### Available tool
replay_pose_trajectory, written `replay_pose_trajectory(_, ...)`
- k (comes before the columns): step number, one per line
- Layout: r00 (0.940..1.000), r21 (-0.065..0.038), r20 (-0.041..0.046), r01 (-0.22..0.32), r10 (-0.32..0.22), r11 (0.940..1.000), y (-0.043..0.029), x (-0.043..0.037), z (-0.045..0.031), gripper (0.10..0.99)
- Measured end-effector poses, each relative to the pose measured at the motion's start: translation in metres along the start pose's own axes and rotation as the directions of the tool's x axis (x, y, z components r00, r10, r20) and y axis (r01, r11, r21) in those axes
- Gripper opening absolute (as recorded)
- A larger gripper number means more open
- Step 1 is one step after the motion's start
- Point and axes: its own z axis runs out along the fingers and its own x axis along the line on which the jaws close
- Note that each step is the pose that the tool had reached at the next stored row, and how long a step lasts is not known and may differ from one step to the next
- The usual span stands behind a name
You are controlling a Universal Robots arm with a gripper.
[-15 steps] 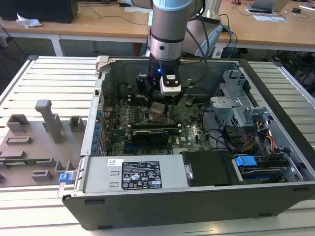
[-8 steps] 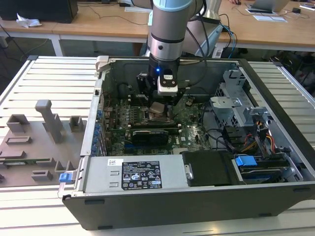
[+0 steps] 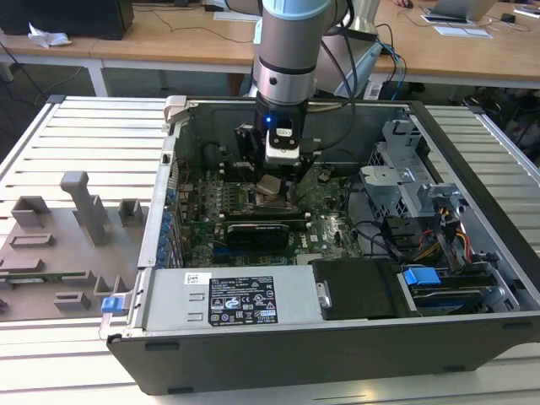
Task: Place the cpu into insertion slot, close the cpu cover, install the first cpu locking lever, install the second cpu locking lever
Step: 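Place the cpu into insertion slot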
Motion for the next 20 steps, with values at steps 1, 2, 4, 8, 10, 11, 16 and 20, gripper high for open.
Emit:
replay_pose_trajectory(1, 0.9999, 0.0, -0.0005, -0.015, 0.015, 0.9999, 0.0, 0.0, 0.0, 0.545)
replay_pose_trajectory(2, 0.9997, 0.0, -0.0008, -0.023, 0.023, 0.9997, 0.0, 0.0, 0.0001, 0.545)
replay_pose_trajectory(4, 0.9992, 0.0, -0.0013, -0.039, 0.039, 0.9992, 0.0, 0.0, 0.0001, 0.545)
replay_pose_trajectory(8, 0.9974, -0.001, -0.0025, -0.073, 0.073, 0.9974, 0.0, 0.0, 0.0002, 0.545)
replay_pose_trajectory(10, 0.9959, -0.001, -0.0031, -0.091, 0.091, 0.9959, 0.0, 0.0, 0.0002, 0.545)
replay_pose_trajectory(11, 0.9953, -0.001, -0.0033, -0.097, 0.097, 0.9953, 0.0, 0.0, 0.0002, 0.545)
replay_pose_trajectory(16, 0.9884, -0.002, -0.0052, -0.152, 0.152, 0.9885, 0.0, 0.0, 0.0004, 0.545)
replay_pose_trajectory(20, 0.9827, -0.002, -0.0065, -0.185, 0.185, 0.9827, 0.0, 0.0, 0.0005, 0.545)
